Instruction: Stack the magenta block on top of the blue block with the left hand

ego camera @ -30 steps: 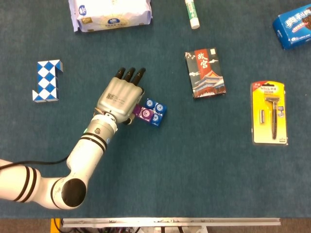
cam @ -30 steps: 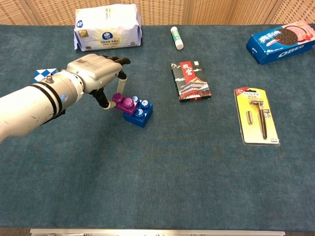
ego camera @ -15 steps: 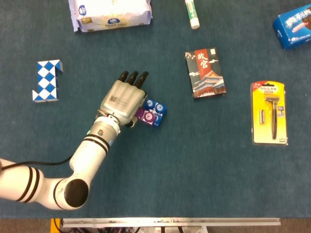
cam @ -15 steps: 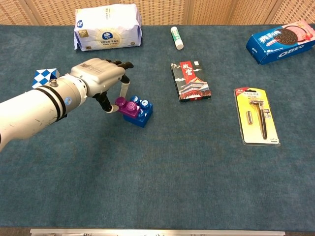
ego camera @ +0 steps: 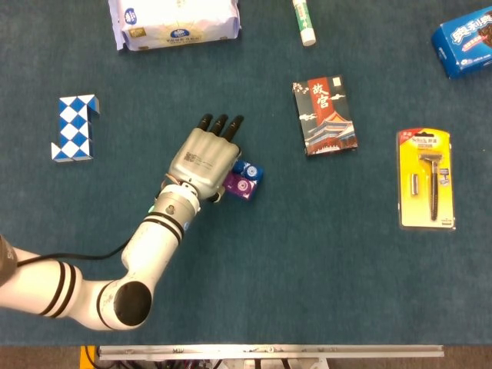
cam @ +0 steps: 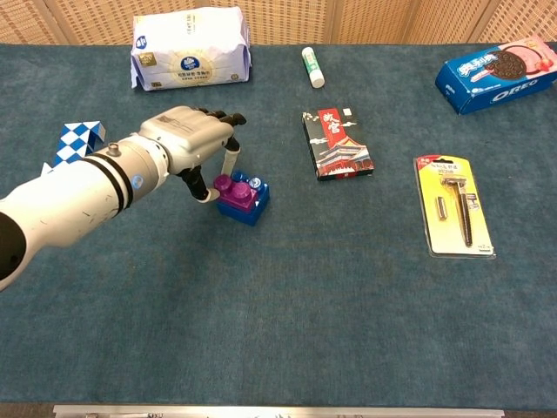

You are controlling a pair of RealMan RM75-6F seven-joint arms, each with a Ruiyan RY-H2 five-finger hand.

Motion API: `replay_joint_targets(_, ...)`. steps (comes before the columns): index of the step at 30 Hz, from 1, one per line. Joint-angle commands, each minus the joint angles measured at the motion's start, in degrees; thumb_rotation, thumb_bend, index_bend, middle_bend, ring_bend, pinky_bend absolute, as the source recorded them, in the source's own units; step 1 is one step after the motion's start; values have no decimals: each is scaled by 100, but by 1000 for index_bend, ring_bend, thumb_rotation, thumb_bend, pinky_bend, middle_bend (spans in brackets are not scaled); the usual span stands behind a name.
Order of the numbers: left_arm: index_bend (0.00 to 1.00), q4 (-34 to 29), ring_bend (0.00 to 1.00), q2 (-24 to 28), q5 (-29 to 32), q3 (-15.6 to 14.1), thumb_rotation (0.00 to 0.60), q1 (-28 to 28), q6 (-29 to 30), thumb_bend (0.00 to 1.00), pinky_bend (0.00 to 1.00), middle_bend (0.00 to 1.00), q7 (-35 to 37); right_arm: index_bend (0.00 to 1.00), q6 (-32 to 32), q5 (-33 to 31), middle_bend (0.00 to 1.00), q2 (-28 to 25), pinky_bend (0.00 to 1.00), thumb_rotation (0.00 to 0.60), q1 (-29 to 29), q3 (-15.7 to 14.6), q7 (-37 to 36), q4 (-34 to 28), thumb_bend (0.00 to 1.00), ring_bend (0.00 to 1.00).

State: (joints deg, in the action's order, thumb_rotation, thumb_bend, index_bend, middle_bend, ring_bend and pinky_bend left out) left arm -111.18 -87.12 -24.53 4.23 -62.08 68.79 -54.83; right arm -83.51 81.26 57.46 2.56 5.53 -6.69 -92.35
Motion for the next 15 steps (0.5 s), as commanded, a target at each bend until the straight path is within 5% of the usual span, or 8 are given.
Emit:
replay_joint_targets(1,564,11,0,-48,37,9,600,-43,-5,293,74,0,-51,0,-17,-4,80,-11,272,600,-10,5,-12,-6,0,0)
replay_joint_targets(15,564,116,0,-231,74,-21,600,-130,5,294,74,0,-147,0,-57,9,80,-41,272,600,-36,9,-69,-17,0,0)
